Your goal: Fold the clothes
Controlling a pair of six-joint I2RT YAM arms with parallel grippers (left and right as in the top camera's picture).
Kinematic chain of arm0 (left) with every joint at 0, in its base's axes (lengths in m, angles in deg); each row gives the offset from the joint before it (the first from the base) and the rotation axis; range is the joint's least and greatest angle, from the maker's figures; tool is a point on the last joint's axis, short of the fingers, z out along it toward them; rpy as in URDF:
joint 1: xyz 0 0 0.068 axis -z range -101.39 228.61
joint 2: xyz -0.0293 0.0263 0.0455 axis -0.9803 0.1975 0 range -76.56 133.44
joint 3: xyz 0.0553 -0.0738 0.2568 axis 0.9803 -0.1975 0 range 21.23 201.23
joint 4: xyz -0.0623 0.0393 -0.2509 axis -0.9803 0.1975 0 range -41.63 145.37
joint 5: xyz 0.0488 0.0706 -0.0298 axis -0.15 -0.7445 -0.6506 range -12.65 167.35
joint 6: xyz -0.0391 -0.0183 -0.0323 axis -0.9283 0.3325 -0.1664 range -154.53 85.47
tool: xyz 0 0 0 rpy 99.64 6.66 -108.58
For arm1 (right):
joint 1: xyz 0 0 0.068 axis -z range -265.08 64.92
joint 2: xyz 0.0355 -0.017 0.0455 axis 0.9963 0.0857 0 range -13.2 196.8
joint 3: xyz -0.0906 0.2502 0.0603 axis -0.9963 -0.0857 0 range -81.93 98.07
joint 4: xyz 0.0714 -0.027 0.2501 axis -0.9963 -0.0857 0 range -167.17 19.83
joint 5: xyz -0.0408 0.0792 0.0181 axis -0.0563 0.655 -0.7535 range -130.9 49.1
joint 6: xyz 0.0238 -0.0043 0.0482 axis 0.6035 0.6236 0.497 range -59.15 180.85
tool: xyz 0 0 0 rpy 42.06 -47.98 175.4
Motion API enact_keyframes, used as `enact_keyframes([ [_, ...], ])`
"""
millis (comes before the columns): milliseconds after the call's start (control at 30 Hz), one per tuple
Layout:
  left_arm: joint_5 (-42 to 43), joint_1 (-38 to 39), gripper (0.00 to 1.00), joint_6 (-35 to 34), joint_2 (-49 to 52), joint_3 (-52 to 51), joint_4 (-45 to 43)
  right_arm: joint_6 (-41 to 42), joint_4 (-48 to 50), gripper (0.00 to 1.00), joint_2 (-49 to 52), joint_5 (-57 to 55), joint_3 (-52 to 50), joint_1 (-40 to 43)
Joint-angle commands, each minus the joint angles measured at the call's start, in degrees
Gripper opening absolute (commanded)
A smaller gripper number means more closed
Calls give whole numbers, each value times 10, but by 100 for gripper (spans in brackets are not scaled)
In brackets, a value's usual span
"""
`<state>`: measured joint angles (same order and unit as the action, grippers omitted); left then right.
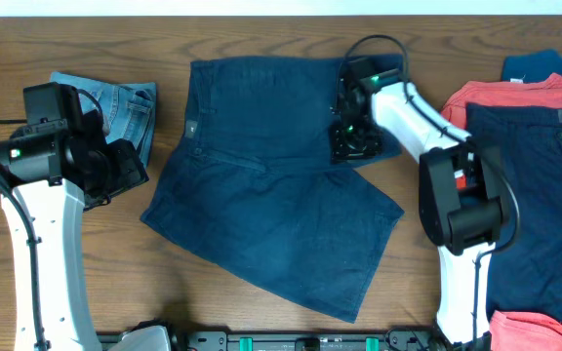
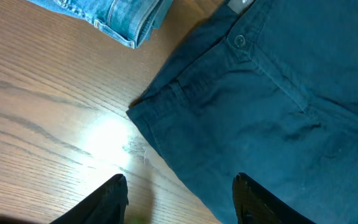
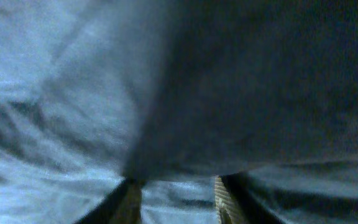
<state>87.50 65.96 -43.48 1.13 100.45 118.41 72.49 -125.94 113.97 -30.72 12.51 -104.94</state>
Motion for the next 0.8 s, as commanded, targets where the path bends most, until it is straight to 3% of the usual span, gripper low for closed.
enact_keyframes([
  [0, -1, -2, 56, 3, -2, 9, 0, 50, 20, 10, 1, -161, -49, -12],
  [67, -1, -2, 56, 3, -2, 9, 0, 67, 27, 1, 1, -219, -64, -6],
  [233, 0, -1, 56, 3, -2, 9, 0, 72, 57, 1, 1, -324, -50, 48],
  [367, 0, -1, 56, 3, -2, 9, 0, 30, 119, 1, 1, -278, -18, 92],
  [400, 0, -2, 56, 3, -2, 9, -1, 4, 134, 4, 1, -247, -8, 100],
  [500, 0, -1, 56, 3, -2, 8, 0, -64, 133, 36, 0, -160, 31, 115],
  [533, 4, -1, 57, 3, -2, 7, 0, -66, 118, 42, -2, -145, 49, 118],
  [633, 16, -1, 62, 4, -2, -3, -1, -66, 55, 49, -11, -90, 108, 125],
  [767, 28, -1, 64, 4, -2, -42, 0, -66, -26, 52, -31, -40, 161, 130],
])
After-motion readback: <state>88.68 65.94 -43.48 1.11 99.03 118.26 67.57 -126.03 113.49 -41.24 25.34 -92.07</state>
